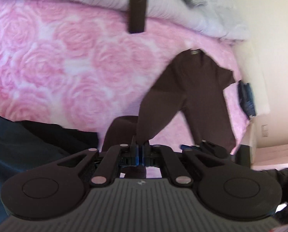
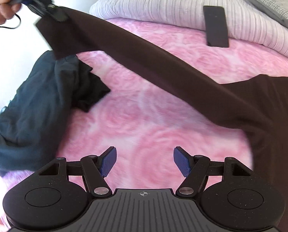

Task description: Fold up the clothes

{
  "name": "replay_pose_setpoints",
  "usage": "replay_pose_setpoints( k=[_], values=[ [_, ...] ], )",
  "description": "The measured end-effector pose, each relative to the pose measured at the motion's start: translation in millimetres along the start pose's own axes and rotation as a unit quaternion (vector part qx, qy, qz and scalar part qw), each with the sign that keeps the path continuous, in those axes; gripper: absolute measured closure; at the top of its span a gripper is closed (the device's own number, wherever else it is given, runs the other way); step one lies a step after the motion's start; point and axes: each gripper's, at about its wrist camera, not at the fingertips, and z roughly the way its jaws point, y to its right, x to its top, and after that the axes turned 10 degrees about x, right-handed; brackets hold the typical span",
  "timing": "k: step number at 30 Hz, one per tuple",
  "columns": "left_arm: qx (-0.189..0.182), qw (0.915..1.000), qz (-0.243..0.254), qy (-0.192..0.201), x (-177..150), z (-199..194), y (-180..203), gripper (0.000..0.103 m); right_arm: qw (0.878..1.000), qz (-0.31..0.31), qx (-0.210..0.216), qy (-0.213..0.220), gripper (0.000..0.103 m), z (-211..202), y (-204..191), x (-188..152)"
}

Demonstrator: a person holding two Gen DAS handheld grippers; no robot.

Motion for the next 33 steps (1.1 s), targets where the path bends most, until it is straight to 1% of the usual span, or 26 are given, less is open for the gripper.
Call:
replay_pose_setpoints(
  k=[1,4,6,7,8,10,11,12,13,15,16,17,18,19,20,21,22,24,26,27,28,29,30,31,32,33],
  values=[
    [0.0,1.0,0.005,-0.006,3.7,7.5,-5.8,0.102,1.0,0.006,0.0,0.004,0.034,5.5,-4.8,1.1],
    [-0.025,0.9993,0.027,-0.013,9.9,23.4,-19.1,0.102,0.999,0.032,0.005,0.028,0.034,24.4,-14.6,6.1],
    [-0.054,0.9982,0.025,-0.009,8.9,28.5,-31.1,0.102,0.995,0.074,0.026,0.061,0.034,38.7,-11.8,8.9],
    [-0.07,0.9972,0.023,-0.008,6.8,30.7,-36.8,0.102,0.989,0.106,0.051,0.084,0.034,48.0,-8.5,10.2],
    [-0.083,0.9962,0.024,-0.008,4.5,31.7,-41.4,0.102,0.981,0.141,0.083,0.108,0.034,58.2,-4.9,11.2],
    [-0.102,0.9942,0.027,-0.017,-0.1,32.4,-48.2,0.102,0.959,0.196,0.142,0.148,0.034,81.2,-2.8,15.7],
    [-0.111,0.9932,0.029,-0.021,-2.9,32.2,-50.7,0.102,0.945,0.222,0.171,0.167,0.034,92.9,-2.2,18.2],
    [-0.119,0.9921,0.03,-0.025,-4.5,32.2,-53.1,0.102,0.943,0.22,0.177,0.177,0.034,102.8,-6.9,23.3],
    [-0.128,0.9909,0.031,-0.029,-6.1,32.2,-55.6,0.102,0.946,0.205,0.172,0.183,0.034,111.9,-14.3,29.8],
    [-0.141,0.9886,0.035,-0.039,-8.2,33.5,-60.9,0.101,0.961,0.166,0.132,0.177,0.034,124.4,-28.9,41.6],
    [-0.13,0.9899,0.04,-0.04,-7.6,35.6,-64.6,0.101,0.967,0.152,0.114,0.17,0.034,129.7,-34.6,46.1],
    [-0.119,0.9911,0.045,-0.04,-6.9,37.8,-68.3,0.099,0.97,0.148,0.099,0.168,0.034,132.2,-37.0,48.9],
    [-0.069,0.9953,0.055,-0.039,-5.1,42.0,-71.8,0.096,0.97,0.149,0.087,0.169,0.034,133.3,-37.6,50.8],
    [-0.019,0.997,0.064,-0.038,-3.2,46.2,-75.4,0.09,0.971,0.151,0.076,0.167,0.034,132.2,-35.5,51.5],
    [0.042,0.996,0.071,-0.034,-1.9,52.2,-81.0,0.077,0.972,0.155,0.066,0.164,0.034,130.0,-32.1,51.7],
    [0.075,0.9941,0.072,-0.033,-1.4,57.1,-86.4,0.075,0.973,0.158,0.057,0.16,0.034,127.7,-28.6,51.9],
    [0.107,0.9911,0.072,-0.032,-0.9,62.0,-91.8,0.075,0.973,0.163,0.044,0.156,0.034,123.0,-23.9,50.0],
    [0.105,0.9926,0.054,-0.029,-2.6,66.3,-102.4,0.074,0.975,0.166,0.018,0.143,0.034,112.2,-16.5,43.8],
    [0.083,0.9958,0.031,-0.02,-8.2,64.5,-107.4,0.072,0.98,0.151,-0.014,0.127,0.034,100.2,-13.0,36.4],
    [0.08,0.9963,0.031,-0.012,-12.5,62.1,-105.5,0.071,0.982,0.144,-0.03,0.119,0.034,94.1,-11.3,32.7],
    [0.085,0.9952,0.048,0.001,-17.6,59.2,-98.6,0.071,0.986,0.12,-0.052,0.107,0.034,89.5,-12.3,28.8],
    [0.101,0.991,0.085,0.02,-23.6,55.2,-87.9,0.07,0.989,0.089,-0.07,0.095,0.034,87.7,-14.7,25.9],
    [0.128,0.9805,0.142,0.044,-31.3,50.3,-75.0,0.069,0.991,0.057,-0.081,0.085,0.034,87.2,-18.0,22.4],
    [0.159,0.9649,0.2,0.062,-39.9,46.6,-62.9,0.069,0.993,0.02,-0.086,0.075,0.034,89.1,-24.3,19.6],
    [0.184,0.949,0.246,0.069,-47.5,45.8,-54.0,0.069,0.994,-0.01,-0.081,0.07,0.034,92.2,-31.9,19.1],
    [0.207,0.9277,0.301,0.078,-57.9,43.4,-44.4,0.067,0.994,-0.036,-0.072,0.067,0.034,95.4,-39.7,19.5]
  ],
)
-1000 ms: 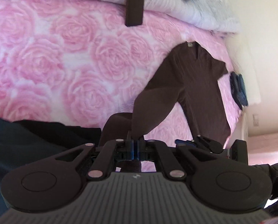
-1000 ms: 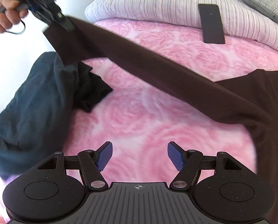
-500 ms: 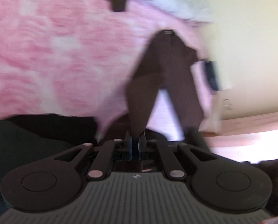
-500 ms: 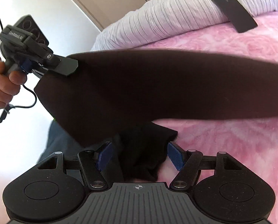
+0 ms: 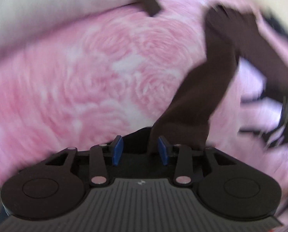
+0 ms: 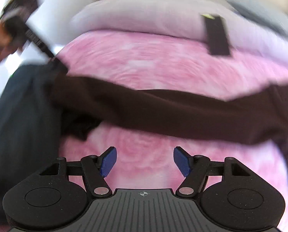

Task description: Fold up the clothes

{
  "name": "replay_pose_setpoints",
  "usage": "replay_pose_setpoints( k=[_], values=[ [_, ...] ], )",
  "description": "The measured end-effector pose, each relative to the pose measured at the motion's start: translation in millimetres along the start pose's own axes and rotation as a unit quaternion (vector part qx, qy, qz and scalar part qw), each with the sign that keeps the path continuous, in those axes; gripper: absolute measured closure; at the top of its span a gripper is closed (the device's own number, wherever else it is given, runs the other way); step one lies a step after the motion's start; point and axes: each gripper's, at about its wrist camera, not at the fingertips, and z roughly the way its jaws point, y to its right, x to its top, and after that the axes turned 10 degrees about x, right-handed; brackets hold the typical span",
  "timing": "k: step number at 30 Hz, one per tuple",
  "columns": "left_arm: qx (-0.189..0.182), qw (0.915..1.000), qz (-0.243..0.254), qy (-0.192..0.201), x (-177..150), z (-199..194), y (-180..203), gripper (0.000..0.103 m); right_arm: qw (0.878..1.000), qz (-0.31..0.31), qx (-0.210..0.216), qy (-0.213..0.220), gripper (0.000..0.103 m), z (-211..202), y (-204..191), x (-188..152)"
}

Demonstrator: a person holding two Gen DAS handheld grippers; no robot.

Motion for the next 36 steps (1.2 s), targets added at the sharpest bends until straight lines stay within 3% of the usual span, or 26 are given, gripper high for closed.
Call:
replay_pose_setpoints(
  k=[2,6,10,11,12,14,15,16,18,22,24,27,31,33,36],
  values=[
    [0.028,0.9938,0.105,0.02,-9.0,-11.5,18.2,0.066,0.999,-0.05,0.021,-0.001,0.035,4.2,-16.2,1.2],
    [0.058,0.9716,0.224,0.05,-23.8,-16.2,43.5,0.066,0.992,-0.114,0.054,0.025,0.035,19.0,-48.8,18.8],
    [0.055,0.9539,0.288,0.064,-24.6,7.6,61.1,0.066,0.988,-0.137,0.065,0.031,0.035,44.5,-67.9,36.9],
    [0.053,0.9507,0.299,0.063,-24.0,15.1,63.7,0.071,0.988,-0.141,0.064,0.026,0.035,51.9,-70.4,39.3],
    [0.053,0.9466,0.312,0.061,-23.7,21.5,66.0,0.086,0.988,-0.142,0.063,0.021,0.037,58.1,-71.0,42.3],
    [0.065,0.9342,0.342,0.076,-24.8,24.8,69.5,0.1,0.987,-0.147,0.061,0.011,0.063,66.0,-71.3,48.2],
    [0.081,0.9279,0.353,0.088,-24.7,21.6,70.1,0.1,0.987,-0.153,0.056,0.005,0.073,66.4,-72.6,50.6],
    [0.092,0.922,0.362,0.102,-24.3,13.8,68.8,0.1,0.987,-0.156,0.048,-0.001,0.093,65.8,-72.5,53.7],
    [0.105,0.9085,0.385,0.124,-26.6,-5.5,68.4,0.1,0.987,-0.155,0.04,-0.001,0.096,56.4,-71.5,62.4],
    [0.106,0.8757,0.451,0.135,-42.6,-34.9,74.4,0.1,0.986,-0.148,0.076,-0.006,0.097,24.8,-83.0,77.7],
    [0.103,0.8674,0.47,0.125,-52.3,-32.9,76.1,0.1,0.985,-0.148,0.091,-0.019,0.097,23.8,-92.5,78.1],
    [0.113,0.8607,0.486,0.103,-62.1,-17.9,77.0,0.1,0.987,-0.125,0.1,-0.034,0.097,40.9,-97.5,74.8],
    [0.115,0.8668,0.477,0.089,-72.1,-11.0,77.9,0.1,0.99,-0.078,0.111,-0.044,0.096,56.2,-86.1,76.5],
    [0.097,0.8761,0.466,0.077,-75.9,-11.9,77.7,0.1,0.989,-0.064,0.123,-0.054,0.096,51.4,-81.9,74.0],
    [0.082,0.8827,0.457,0.071,-83.3,-17.7,84.0,0.101,0.986,-0.054,0.139,-0.073,0.096,38.3,-77.5,66.6]
  ],
)
